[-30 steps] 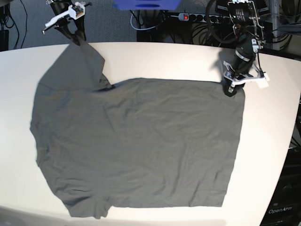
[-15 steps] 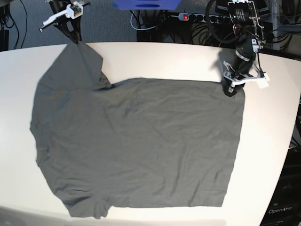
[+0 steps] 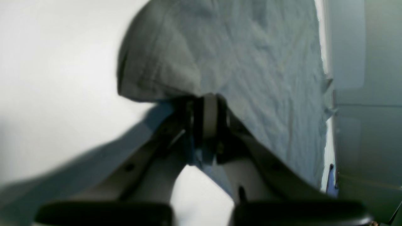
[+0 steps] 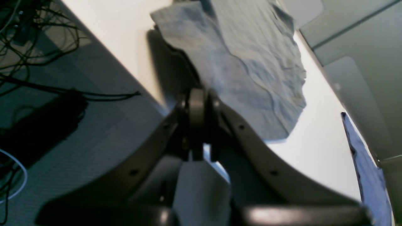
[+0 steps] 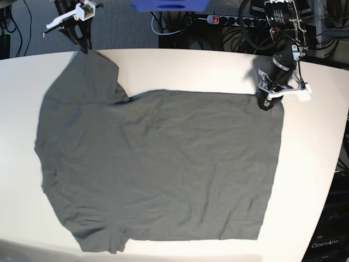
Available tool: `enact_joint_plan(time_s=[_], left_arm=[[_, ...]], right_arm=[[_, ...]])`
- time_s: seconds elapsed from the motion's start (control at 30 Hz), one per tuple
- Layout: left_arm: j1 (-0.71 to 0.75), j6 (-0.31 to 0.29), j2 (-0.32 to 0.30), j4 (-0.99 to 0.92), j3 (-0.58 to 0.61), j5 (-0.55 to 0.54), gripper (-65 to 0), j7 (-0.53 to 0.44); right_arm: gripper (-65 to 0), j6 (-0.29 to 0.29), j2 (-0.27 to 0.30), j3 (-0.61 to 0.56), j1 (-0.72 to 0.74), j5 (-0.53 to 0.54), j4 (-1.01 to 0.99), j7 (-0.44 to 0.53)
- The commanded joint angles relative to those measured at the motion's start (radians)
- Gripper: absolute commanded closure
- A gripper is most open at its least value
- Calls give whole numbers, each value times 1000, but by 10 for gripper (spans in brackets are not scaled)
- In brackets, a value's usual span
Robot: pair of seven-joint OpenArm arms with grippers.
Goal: Fold the T-shirt properly
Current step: 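Grasp the shirt edge beside the sleeve with the right gripper, then pull the held shirt edge toward the robot with both grippers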
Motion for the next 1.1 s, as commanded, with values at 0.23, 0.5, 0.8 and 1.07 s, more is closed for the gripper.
enact_joint_plan(time_s=[0.23,0.5,0.8,1.07], left_arm=[[56,18,2,57,4,-18,-25,30],[89,15,-62,64,1,-25,-25,30],[118,16,-111,115,-2,-25,-25,30],[153,19,-113,215,-1,-25,-25,30]], right_arm=[[-6,-6,9,23,-22,14,16,30],[-6,-6,-34,102,-29,12,13,131],[-6,-6,-36,104,-57,12,15,140],[-6,-6,-36,104,-92,12,53,142]])
